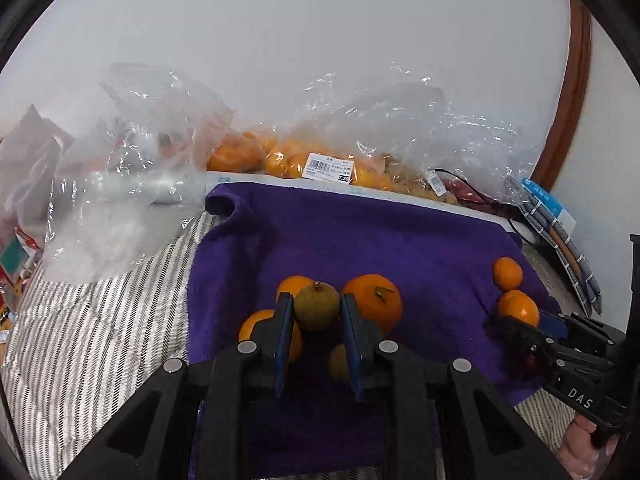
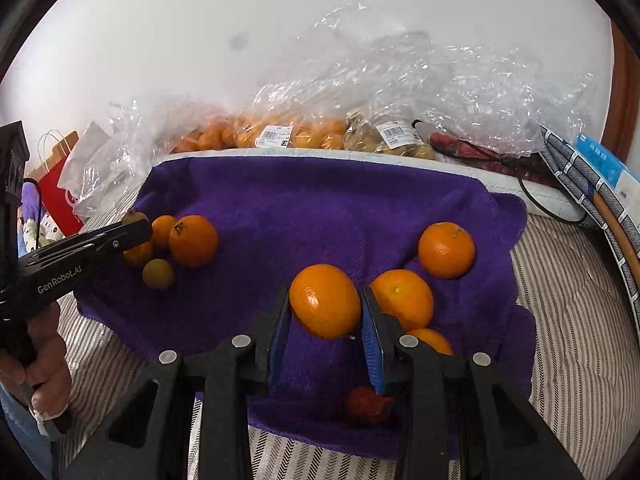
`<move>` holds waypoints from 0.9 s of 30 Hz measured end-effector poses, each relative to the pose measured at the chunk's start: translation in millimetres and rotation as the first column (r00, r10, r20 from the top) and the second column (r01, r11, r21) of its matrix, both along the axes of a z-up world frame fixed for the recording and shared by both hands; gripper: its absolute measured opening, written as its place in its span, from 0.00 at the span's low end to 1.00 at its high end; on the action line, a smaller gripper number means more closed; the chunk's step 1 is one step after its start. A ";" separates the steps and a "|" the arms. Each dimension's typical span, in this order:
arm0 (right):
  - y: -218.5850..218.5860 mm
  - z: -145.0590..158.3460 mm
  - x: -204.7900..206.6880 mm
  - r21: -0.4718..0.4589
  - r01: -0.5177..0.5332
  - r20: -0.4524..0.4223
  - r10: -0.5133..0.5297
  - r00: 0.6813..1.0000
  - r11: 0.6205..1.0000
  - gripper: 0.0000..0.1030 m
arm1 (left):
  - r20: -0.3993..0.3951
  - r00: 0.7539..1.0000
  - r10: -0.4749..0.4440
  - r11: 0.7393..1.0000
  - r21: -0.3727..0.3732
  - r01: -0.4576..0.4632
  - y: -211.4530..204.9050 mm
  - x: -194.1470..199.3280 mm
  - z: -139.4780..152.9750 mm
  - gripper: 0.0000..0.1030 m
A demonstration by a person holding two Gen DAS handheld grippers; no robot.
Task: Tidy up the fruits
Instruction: 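Open the right gripper to drop the orange while the left releases the kiwi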
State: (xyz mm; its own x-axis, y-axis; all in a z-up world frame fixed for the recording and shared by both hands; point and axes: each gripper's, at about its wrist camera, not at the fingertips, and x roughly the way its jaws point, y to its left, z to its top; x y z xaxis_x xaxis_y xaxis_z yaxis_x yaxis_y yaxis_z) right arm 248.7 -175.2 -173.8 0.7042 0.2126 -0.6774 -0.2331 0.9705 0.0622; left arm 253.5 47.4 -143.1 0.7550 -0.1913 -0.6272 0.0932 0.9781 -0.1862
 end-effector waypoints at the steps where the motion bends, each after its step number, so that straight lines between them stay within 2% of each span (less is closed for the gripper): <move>1: 0.0 0.1 0.5 -0.004 0.001 0.002 -0.001 1.000 1.000 0.33 | -0.001 1.000 -0.004 1.000 -0.010 0.004 0.4 0.0 -0.1 0.22; 4: 0.5 0.1 -0.1 -0.006 0.002 0.007 -0.002 1.000 1.000 0.33 | -0.005 1.000 -0.006 0.999 -0.034 0.006 2.9 -1.1 -0.3 0.22; 14: 0.9 0.7 -4.9 -0.004 0.001 0.008 -0.001 1.000 1.000 0.33 | -0.004 1.000 0.004 0.999 -0.041 -0.004 4.9 -2.9 1.3 0.22; 18: -4.7 2.0 -6.2 0.008 0.019 0.023 -0.020 1.000 1.000 0.38 | 0.003 1.000 0.003 0.999 -0.038 -0.003 4.2 -4.0 2.9 0.22; 21: -8.0 3.3 -5.8 0.022 0.030 0.021 -0.030 0.999 0.999 0.38 | 0.011 1.000 0.002 0.999 -0.042 -0.001 4.0 -5.7 5.0 0.22; 23: -9.2 4.9 -7.4 0.026 0.032 0.031 -0.033 0.999 0.999 0.40 | 0.022 1.000 -0.001 0.999 -0.036 0.002 3.2 -7.3 7.1 0.27; 25: -9.6 6.6 -9.0 0.024 0.031 0.046 -0.032 0.998 0.999 0.46 | 0.031 1.000 0.007 1.000 -0.024 -0.006 2.8 -8.4 9.4 0.37; 27: -11.1 10.9 -9.6 0.033 0.036 0.055 -0.038 0.998 0.999 0.46 | 0.039 0.999 0.014 1.000 -0.018 -0.014 3.5 -9.7 13.5 0.39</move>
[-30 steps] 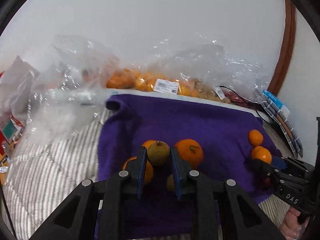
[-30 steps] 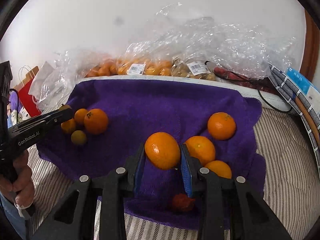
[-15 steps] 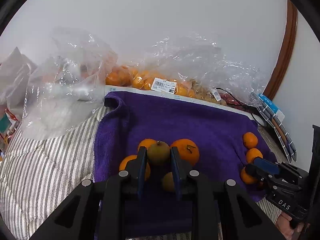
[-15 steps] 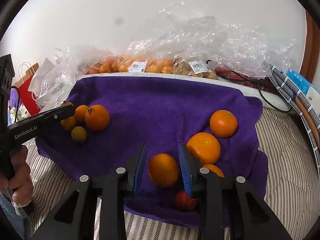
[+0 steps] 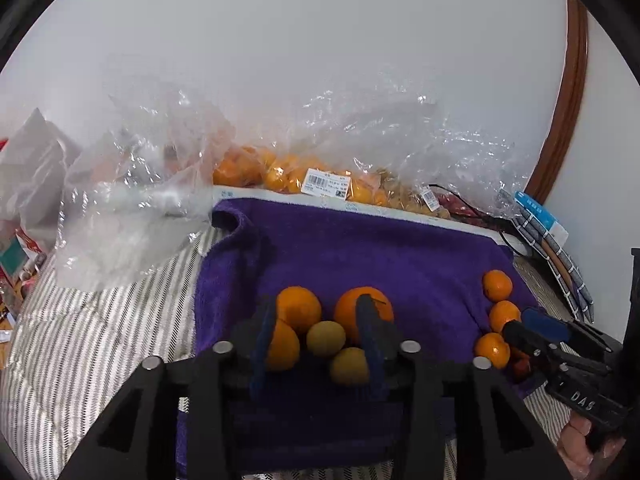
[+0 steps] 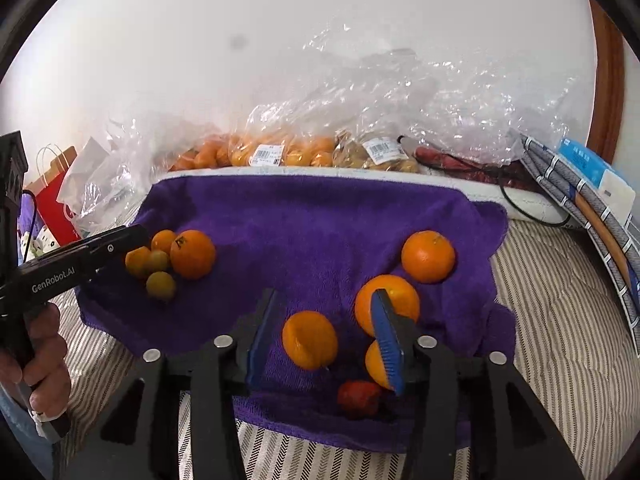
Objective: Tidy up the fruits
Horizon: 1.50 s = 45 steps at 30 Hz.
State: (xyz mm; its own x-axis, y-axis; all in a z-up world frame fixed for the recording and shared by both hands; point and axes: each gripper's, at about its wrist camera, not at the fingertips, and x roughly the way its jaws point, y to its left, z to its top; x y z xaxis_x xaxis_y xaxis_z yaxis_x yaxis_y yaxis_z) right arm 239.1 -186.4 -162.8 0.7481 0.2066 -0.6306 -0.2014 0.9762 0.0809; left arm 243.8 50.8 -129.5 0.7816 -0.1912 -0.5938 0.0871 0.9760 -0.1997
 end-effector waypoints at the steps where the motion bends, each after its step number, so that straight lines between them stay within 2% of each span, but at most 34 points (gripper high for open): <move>1: -2.6 3.7 -0.4 0.017 0.012 0.003 -0.012 1.000 1.000 0.46 | 0.005 1.000 0.008 1.000 0.009 -0.008 -0.1 -1.3 3.8 0.39; 3: -8.4 14.6 -1.6 0.040 0.054 -0.007 -0.054 0.999 0.998 0.46 | 0.019 0.999 0.026 0.999 0.030 -0.026 -1.5 -6.0 14.6 0.43; 4: -10.7 20.7 -3.2 0.041 0.077 -0.020 -0.076 0.997 0.996 0.46 | 0.009 0.999 0.039 0.998 0.047 -0.039 -3.0 -7.2 19.0 0.46; 6: -16.1 39.3 -15.4 0.041 0.112 -0.032 -0.110 0.993 0.993 0.47 | -0.034 0.998 0.059 0.994 0.093 -0.055 -8.4 -15.0 29.1 0.46; 8: -19.8 58.1 -35.1 0.023 0.140 -0.008 -0.140 0.990 0.990 0.53 | -0.032 0.999 0.037 0.997 0.072 -0.035 -9.7 -29.3 36.5 0.48; 9: -22.0 67.4 -47.7 0.014 0.158 0.011 -0.158 0.987 0.987 0.61 | -0.036 0.999 0.038 0.997 0.073 -0.035 -12.0 -41.6 42.0 0.52; 10: -24.3 74.1 -58.4 0.014 0.167 0.026 -0.168 0.986 0.986 0.65 | -0.033 0.999 0.038 0.996 0.078 -0.035 -14.2 -51.8 46.0 0.57; 11: -27.4 81.6 -72.8 0.018 0.175 0.040 -0.176 0.984 0.984 0.65 | -0.031 0.999 0.044 0.995 0.087 -0.042 -16.3 -61.8 49.9 0.60; 13: -32.9 89.6 -95.5 0.028 0.188 0.041 -0.189 0.981 0.982 0.65 | -0.041 0.998 0.051 0.994 0.098 -0.047 -22.0 -79.7 56.1 0.72; 17: -45.1 97.6 -141.9 0.033 0.247 0.021 -0.248 0.969 0.968 0.66 | -0.038 0.997 0.063 0.988 0.142 -0.057 -32.6 -114.6 65.9 0.80; 18: -47.6 99.6 -153.7 0.041 0.252 0.028 -0.253 0.967 0.967 0.71 | -0.024 0.997 0.068 0.986 0.157 -0.063 -35.9 -127.6 70.5 0.82; 19: -49.8 102.0 -166.4 0.052 0.250 0.041 -0.252 0.967 0.967 0.79 | -0.014 0.997 0.070 0.985 0.160 -0.067 -37.8 -137.8 75.0 0.84; 21: -51.3 105.6 -185.2 0.058 0.242 0.062 -0.245 0.967 0.969 0.90 | -0.002 0.998 0.064 0.986 0.153 -0.063 -40.5 -153.7 83.4 0.86; 23: -51.1 110.1 -205.4 0.040 0.236 0.075 -0.239 0.968 0.971 0.92 | 0.012 0.999 0.051 0.990 0.134 -0.053 -43.9 -171.0 94.9 0.86; 28: -53.6 121.7 -238.4 0.009 0.242 0.090 -0.242 0.966 0.970 0.97 | 0.056 0.997 0.061 0.987 0.142 -0.068 -51.5 -199.3 116.3 0.87; 34: -56.3 129.0 -260.8 0.002 0.250 0.113 -0.249 0.962 0.968 0.97 | 0.080 0.995 0.064 0.986 0.151 -0.075 -55.5 -214.8 127.3 0.87; 45: -54.4 128.2 -264.2 0.001 0.256 0.102 -0.254 0.962 0.967 0.97 | 0.077 0.994 0.080 0.983 0.156 -0.091 -50.6 -218.1 126.8 0.87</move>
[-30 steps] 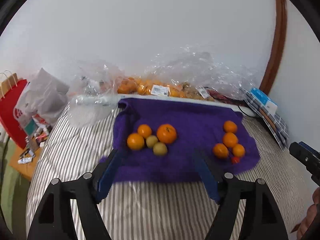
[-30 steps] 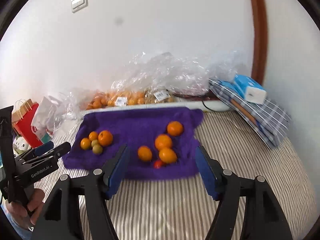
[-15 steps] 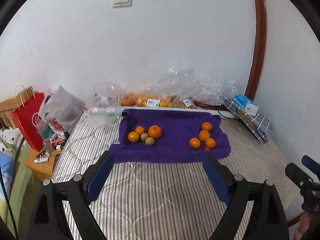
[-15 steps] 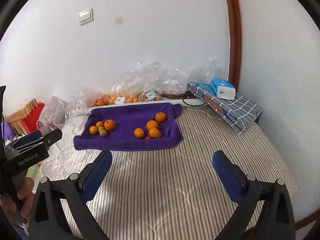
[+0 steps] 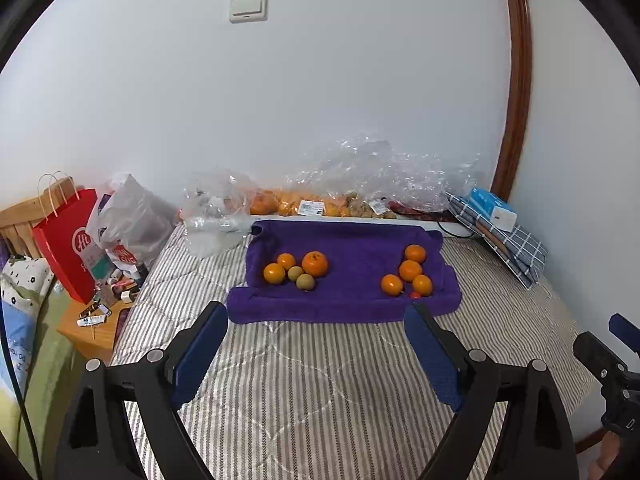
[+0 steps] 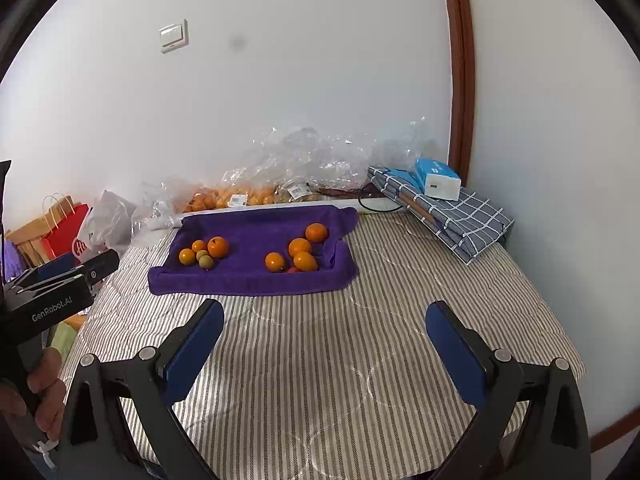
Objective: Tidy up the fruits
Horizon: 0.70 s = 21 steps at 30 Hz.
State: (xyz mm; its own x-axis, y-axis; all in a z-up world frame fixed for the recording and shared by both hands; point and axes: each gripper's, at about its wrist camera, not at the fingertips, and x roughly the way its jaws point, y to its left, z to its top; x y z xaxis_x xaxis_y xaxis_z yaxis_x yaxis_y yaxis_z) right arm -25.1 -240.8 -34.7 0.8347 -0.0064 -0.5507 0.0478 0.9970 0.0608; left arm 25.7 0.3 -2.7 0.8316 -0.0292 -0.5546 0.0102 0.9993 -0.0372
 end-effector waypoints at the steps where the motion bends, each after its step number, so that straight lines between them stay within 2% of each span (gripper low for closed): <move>1: 0.8 -0.2 -0.4 0.001 -0.001 0.003 0.001 1.000 1.000 0.97 | 0.002 1.000 0.006 1.000 -0.004 -0.006 1.8 -0.1 -0.5 0.87; 21: 11.0 -7.9 3.0 0.007 -0.006 -0.007 0.006 1.000 1.000 0.97 | -0.017 1.000 0.015 1.000 -0.015 -0.015 15.1 7.8 -10.9 0.87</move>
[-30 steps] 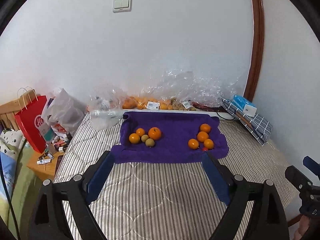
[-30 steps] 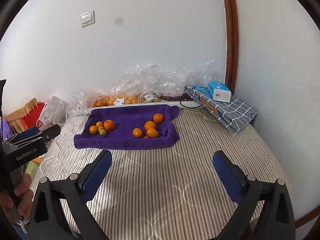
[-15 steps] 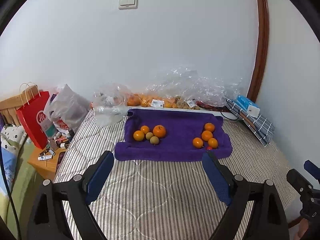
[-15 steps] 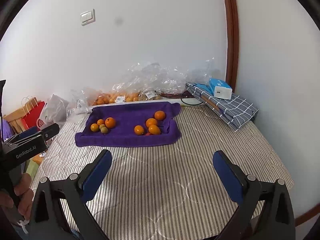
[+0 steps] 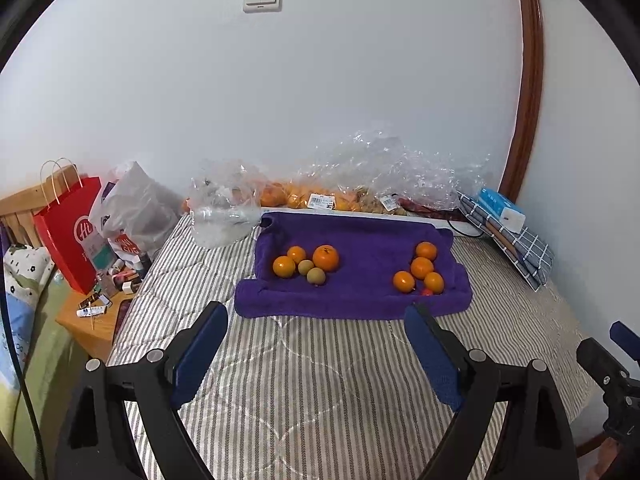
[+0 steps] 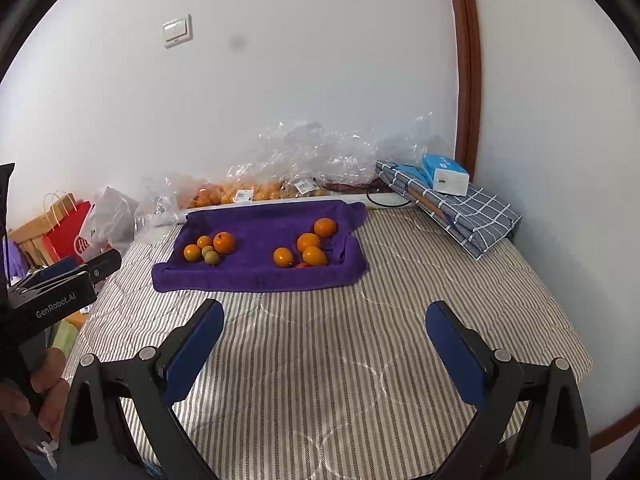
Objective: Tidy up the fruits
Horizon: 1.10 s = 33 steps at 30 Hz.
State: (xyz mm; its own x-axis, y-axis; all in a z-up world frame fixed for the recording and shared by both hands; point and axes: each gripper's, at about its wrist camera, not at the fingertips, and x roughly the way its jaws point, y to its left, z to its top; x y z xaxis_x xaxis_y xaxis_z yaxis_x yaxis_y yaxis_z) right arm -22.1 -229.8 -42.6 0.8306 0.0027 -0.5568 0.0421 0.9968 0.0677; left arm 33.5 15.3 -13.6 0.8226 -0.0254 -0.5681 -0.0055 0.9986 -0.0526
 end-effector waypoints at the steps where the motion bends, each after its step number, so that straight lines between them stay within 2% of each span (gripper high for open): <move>1: 0.3 -0.1 -0.4 -0.002 0.000 0.002 0.000 1.000 1.000 0.97 | 0.002 1.000 0.000 1.000 0.000 0.000 0.3 -0.1 -0.1 0.87; 33: -3.0 -1.7 -2.5 0.015 0.006 0.007 -0.007 1.000 1.000 0.97 | 0.008 1.000 -0.011 1.000 0.013 0.011 -0.4 -1.4 -0.3 0.87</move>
